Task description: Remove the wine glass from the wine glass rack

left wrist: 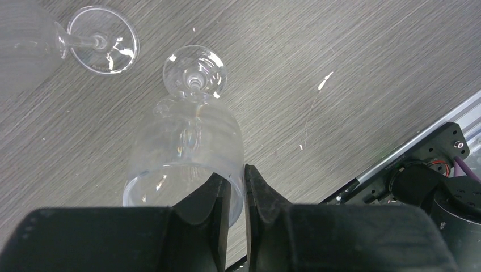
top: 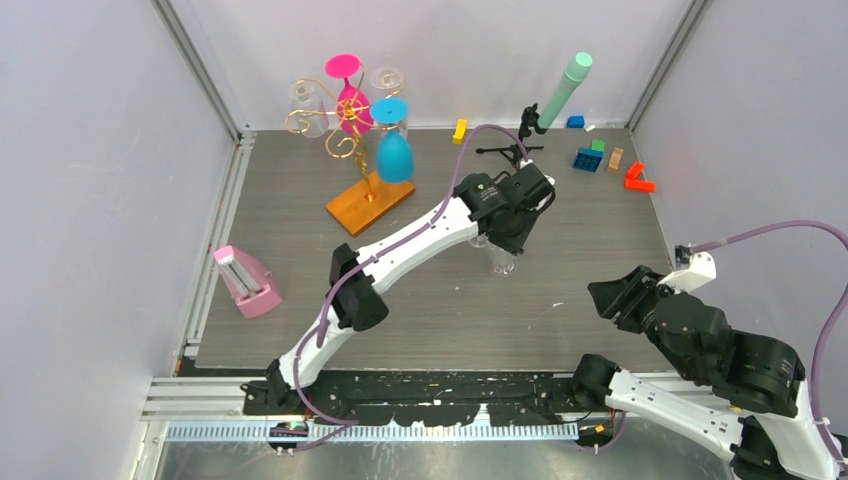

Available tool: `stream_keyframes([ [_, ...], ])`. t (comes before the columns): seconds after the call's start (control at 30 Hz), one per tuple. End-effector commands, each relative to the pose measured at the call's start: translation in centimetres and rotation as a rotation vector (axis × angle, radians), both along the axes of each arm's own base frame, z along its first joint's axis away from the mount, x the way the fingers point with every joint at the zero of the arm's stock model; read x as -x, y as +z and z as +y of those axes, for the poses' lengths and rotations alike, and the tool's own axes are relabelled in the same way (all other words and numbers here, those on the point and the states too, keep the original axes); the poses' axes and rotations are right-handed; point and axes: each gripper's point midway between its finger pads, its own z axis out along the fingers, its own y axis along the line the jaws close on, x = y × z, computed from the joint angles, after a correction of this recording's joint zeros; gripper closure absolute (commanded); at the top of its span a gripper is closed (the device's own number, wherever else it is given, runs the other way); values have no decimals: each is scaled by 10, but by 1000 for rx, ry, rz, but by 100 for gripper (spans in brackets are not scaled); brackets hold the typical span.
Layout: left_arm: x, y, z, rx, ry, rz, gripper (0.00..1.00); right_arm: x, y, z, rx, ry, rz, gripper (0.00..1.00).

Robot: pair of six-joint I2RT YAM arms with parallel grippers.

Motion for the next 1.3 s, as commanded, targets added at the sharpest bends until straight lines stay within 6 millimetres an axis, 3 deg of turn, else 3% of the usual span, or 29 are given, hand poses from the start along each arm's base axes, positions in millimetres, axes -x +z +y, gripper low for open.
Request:
stream_keyframes([
  [0.0,-18,17,-3,66,7,-33,82,-7,7,12,-17,7,-8,52],
  [0.2,-33,28,-11,144,12,-41,64,-9,7,15,-5,1,-1,51],
  [0.43,-27,54,-17,230,-43,-35,55,-15,5,26,53,15,37,46],
  [0.57,-16,85,-16,304,-104,-54,45,-25,12,36,78,17,23,41],
  [0.6,-14,93,-15,321,-115,-69,42,-29,16,40,89,18,12,36],
  [0.63,-12,110,-11,349,-127,-97,39,-31,17,42,97,21,8,34],
  [0.73,-13,131,0,373,-135,-166,35,-44,24,50,141,1,-13,28],
  [0.8,-15,143,13,377,-130,-204,34,-55,26,56,179,-24,-19,28],
  [0.97,-24,145,61,289,-73,-280,33,-81,32,70,270,-88,-35,28],
  [1.1,-37,136,122,218,73,-329,31,-109,14,88,342,-82,63,28],
  [1.13,-39,132,137,214,113,-330,30,-119,2,86,351,-83,114,28],
  [1.27,-32,134,197,221,260,-381,24,-148,-12,79,281,-105,165,28],
])
